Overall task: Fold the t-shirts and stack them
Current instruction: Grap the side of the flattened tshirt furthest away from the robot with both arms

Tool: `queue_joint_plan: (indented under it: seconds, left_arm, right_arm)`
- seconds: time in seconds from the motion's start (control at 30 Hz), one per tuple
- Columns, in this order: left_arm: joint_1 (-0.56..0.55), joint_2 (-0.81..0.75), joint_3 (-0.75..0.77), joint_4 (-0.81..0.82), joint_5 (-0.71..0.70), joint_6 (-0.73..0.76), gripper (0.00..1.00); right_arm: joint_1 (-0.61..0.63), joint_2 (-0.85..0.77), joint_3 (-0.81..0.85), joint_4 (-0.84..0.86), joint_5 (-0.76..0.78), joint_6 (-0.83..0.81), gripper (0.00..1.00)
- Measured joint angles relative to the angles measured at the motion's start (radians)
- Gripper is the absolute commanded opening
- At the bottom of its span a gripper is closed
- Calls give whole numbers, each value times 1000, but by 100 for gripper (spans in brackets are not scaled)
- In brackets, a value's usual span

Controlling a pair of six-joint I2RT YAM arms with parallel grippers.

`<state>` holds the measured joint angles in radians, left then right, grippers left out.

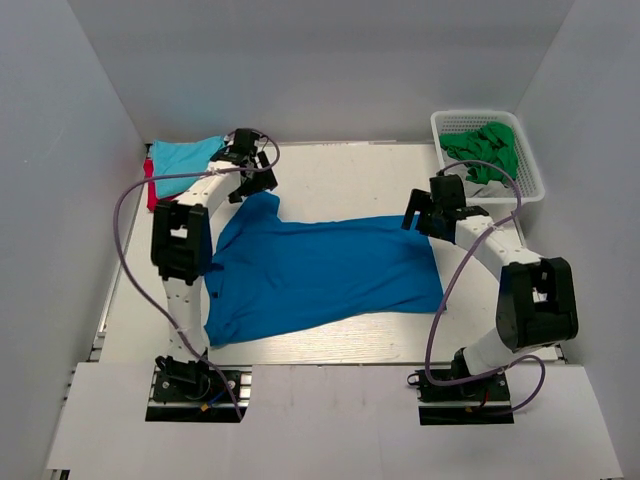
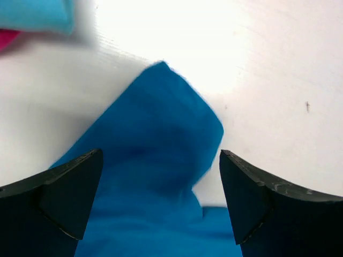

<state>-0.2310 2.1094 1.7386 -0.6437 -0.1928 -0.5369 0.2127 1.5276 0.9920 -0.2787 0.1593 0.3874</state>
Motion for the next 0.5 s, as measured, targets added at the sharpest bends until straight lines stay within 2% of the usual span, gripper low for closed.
queue_joint_plan:
  seconds: [0.2,0.3,0.4,0.5]
  left_arm:
    - [0,245,265,-7,-43,25,97]
    - [0,319,327,-9,-76,31,89]
    - [0,328,336,-12,-111,43,78]
    - [0,326,315,2,-134,51,60]
  right_arm:
    - [0,29,14,29,20,-3,90]
    - [0,33,14,45,34,-4,90]
    - [0,36,14,51,64,-4,90]
    - [0,46,14,53,98,-4,90]
